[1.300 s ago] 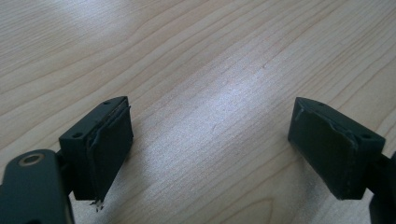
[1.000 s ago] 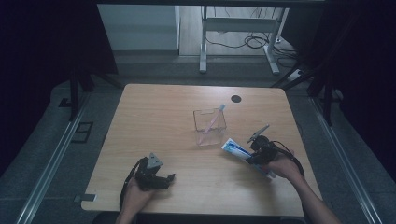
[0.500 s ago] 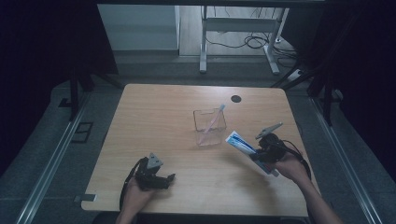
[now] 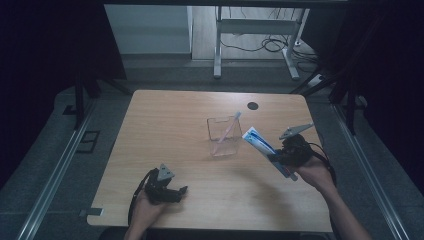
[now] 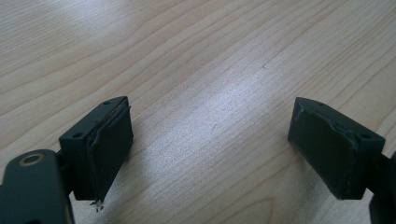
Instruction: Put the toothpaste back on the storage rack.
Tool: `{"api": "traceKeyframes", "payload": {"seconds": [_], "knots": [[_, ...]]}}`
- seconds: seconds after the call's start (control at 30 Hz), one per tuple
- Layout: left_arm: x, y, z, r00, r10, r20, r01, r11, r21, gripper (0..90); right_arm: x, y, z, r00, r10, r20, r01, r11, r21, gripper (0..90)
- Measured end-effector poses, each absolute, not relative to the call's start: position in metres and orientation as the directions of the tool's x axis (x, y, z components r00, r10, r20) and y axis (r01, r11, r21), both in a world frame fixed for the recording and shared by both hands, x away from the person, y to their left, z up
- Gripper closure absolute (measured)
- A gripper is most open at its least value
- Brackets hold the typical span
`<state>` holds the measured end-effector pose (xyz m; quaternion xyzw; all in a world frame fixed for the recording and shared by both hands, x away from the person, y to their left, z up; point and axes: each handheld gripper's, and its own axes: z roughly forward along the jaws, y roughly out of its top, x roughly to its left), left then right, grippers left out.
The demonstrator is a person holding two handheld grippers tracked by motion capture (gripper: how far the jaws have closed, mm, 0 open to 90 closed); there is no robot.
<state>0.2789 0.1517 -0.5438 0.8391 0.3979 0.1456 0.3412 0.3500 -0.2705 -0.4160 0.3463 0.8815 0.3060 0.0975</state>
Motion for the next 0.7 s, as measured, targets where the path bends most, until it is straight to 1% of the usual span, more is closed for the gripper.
{"api": "traceKeyframes", "payload": {"seconds": [0.3,0.7], "knots": [[0.279,0.152,-0.544,0.640,0.768,-0.027,0.568,-0.450,0.689,14.0,0.355,-0.265,-0.400,-0.738,0.673,0.045,0.533,0.541,0.651,73.7],[0.279,0.152,-0.544,0.642,0.766,-0.025,0.567,-0.453,0.687,14.1,0.369,-0.243,-0.386,-0.745,0.664,0.061,0.503,0.499,0.706,73.7]]}}
